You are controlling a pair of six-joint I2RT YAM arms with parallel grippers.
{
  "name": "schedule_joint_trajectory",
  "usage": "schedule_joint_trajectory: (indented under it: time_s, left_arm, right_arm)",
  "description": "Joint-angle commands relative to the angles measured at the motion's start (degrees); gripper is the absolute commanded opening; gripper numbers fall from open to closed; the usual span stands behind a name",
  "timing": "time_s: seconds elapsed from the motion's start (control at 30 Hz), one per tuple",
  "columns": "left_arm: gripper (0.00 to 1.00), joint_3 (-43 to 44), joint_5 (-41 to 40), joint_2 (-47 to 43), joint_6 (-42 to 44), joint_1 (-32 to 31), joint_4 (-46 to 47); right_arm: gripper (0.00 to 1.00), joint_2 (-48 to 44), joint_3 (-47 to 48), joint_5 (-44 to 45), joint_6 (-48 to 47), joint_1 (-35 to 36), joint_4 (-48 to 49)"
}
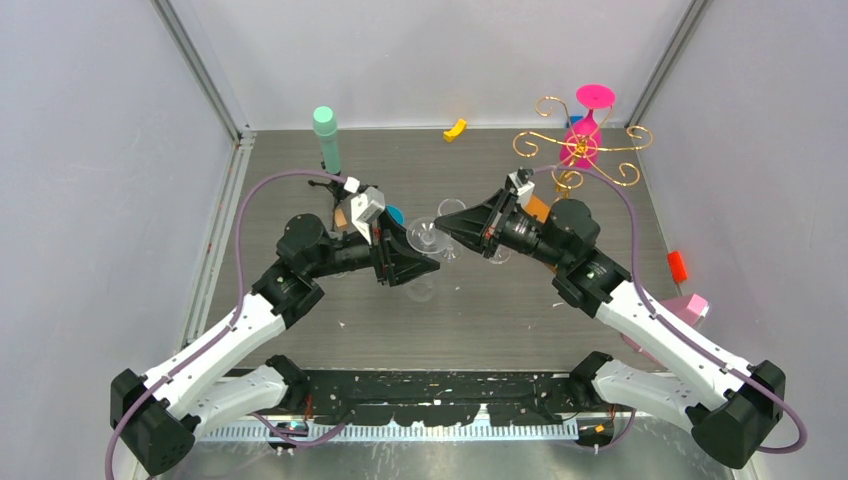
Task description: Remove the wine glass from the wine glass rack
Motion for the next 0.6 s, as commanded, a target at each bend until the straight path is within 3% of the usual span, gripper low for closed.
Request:
schedule_joint_trajectory:
  time_s: [0.0, 0.1, 0.2, 0.27, 0.3, 0.4, 0.5, 0.57]
  left_arm:
    - [0.41, 1.5, 1.3, -0.1, 0.4, -0.3, 3.8]
    - [0.27, 2.0, 1.4, -0.3, 0.5, -0.4, 3.6]
    - [0.02, 2.4, 1.2, -0.7, 0.7, -0.4, 2.8]
    - [0.00, 2.4, 0.5, -1.1, 0.8, -0.3, 2.5]
    - [0.00, 2.4, -0.1, -1.4, 0.9, -0.3, 2.3]
    - [0.00, 2.8, -3.1, -2.7, 1.6, -0.3, 0.7]
    - [0.00, 3.3, -8.3, -4.5, 2.2, -0.4, -1.4]
    - [0.00, 3.8, -12.4, -6.0, 2.5, -0.4, -3.3]
  right_arm:
    - [0.00, 0.6, 1.8, -0.3, 1.2, 1.3, 7.3]
    - [0.00, 1.1, 2.1, -0.3, 0.9, 1.8, 7.2]
    - [0.00, 1.4, 2.7, -0.2, -0.2, 2.0, 6.7]
    - [0.05, 1.5, 3.1, -0.1, -1.1, 2.3, 6.3]
    - [0.11, 1.4, 3.1, 0.1, -1.7, 2.3, 6.1]
    - [0.46, 0.7, 2.6, 1.8, -3.0, 2.4, 5.8]
    - [0.69, -1.5, 1.3, 4.6, -6.3, 2.4, 4.4]
    - [0.76, -3.6, 0.5, 7.5, -8.7, 2.4, 2.3]
